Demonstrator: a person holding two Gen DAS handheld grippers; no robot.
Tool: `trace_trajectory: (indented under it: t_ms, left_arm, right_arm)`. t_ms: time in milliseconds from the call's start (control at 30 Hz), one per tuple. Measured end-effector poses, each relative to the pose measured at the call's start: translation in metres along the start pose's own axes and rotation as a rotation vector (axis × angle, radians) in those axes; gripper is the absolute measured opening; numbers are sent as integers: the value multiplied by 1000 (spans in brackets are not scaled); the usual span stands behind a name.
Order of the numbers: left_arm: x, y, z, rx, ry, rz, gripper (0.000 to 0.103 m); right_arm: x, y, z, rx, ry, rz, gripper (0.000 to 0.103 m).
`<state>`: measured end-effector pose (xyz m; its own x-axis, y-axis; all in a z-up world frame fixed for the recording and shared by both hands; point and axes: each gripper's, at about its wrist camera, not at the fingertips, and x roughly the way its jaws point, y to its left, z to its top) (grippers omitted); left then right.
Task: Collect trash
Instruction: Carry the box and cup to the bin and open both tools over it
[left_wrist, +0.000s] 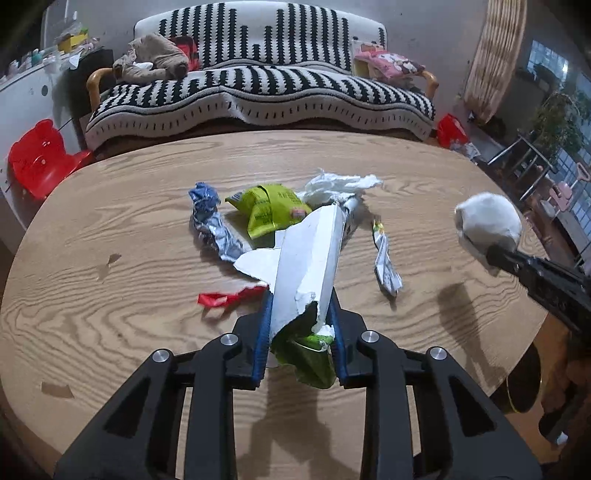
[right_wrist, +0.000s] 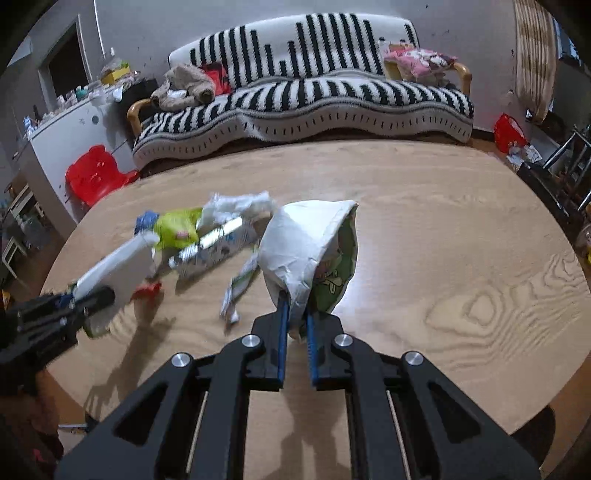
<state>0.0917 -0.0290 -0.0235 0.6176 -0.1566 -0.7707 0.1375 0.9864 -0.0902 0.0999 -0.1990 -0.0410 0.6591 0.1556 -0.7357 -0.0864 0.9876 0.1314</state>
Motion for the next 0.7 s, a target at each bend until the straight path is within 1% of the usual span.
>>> trace_trajectory:
  t_ms: [133, 233, 367, 500, 633, 700]
  left_arm:
    - [-14, -2, 0, -32, -26, -25, 27]
    - [-24, -17, 0, -21, -43, -50, 27]
    - [-25, -41, 2, 0, -49, -83, 27]
    - [-20, -75, 2, 39, -51, -107, 27]
    - [-19, -125, -1, 84, -75, -180, 27]
    - [-17, -151, -4, 106, -84, -223, 27]
  right_arm:
    - [-14, -3, -13, -26, 0, -24, 10]
    - [-32, -8, -18, -30, -18, -31, 10]
    - [-58, -25, -30, -33, -36, -52, 10]
    - [-80, -56, -43, 10, -45, -81, 10]
    - [-99, -97, -59, 63, -52, -137, 10]
    - [-111, -126, -71, 104, -54, -172, 10]
